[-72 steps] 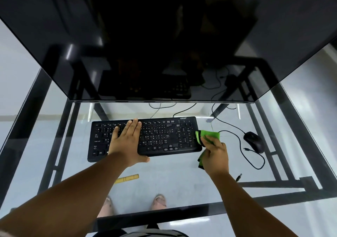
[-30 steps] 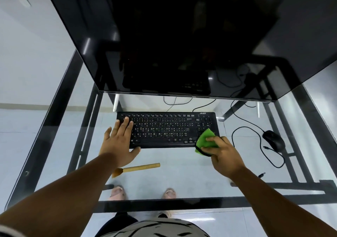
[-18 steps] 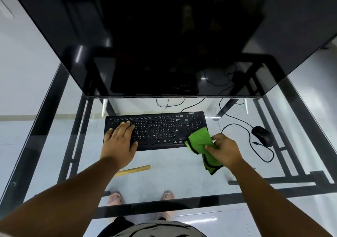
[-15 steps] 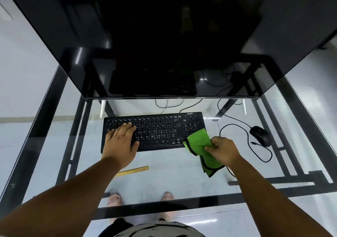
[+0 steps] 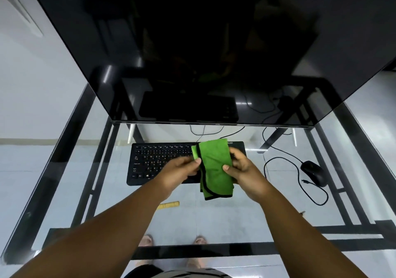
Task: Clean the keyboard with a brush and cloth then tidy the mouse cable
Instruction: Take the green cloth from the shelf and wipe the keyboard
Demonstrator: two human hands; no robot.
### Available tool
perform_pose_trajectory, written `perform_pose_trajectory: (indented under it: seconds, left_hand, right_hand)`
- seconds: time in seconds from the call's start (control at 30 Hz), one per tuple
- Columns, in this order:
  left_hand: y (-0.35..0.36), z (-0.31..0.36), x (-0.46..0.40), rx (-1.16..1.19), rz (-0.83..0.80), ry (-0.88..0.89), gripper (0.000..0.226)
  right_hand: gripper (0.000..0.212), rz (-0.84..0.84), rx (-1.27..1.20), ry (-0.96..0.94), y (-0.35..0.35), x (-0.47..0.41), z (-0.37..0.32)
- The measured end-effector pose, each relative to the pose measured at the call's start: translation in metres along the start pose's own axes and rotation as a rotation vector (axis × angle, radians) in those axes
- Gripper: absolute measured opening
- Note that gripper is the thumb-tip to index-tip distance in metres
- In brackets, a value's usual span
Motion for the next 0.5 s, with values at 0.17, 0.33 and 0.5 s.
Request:
perform_pose_trajectory:
  seconds: [0.17, 0.33, 0.5]
  left_hand:
    - [-0.021, 0.005, 0.008, 0.136, 0.0, -0.001, 0.023]
    - [-0.073, 0.001, 0.01, 0.237, 0.123, 0.005, 0.022]
    - [-0.126, -0.013, 0.011, 0.328, 0.216, -0.061, 0.023]
  right_hand:
    - [0.048, -0.035, -0.019, 0.006, 0.04, -0.001, -0.01]
    - [0.029, -0.023, -0.008, 0.088, 0.085, 0.003, -0.003]
    - [0.025, 0.039, 0.232, 0.112, 0.124, 0.009, 0.023]
Point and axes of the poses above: each hand's wrist, its own x-axis away from the middle knuckle, its own y-axis out of the palm, z = x × y, the point moved 6 cm from there along -x, towards the middle knuckle, and after that the axes turned 14 degrees about z, right-handed, at the moved point
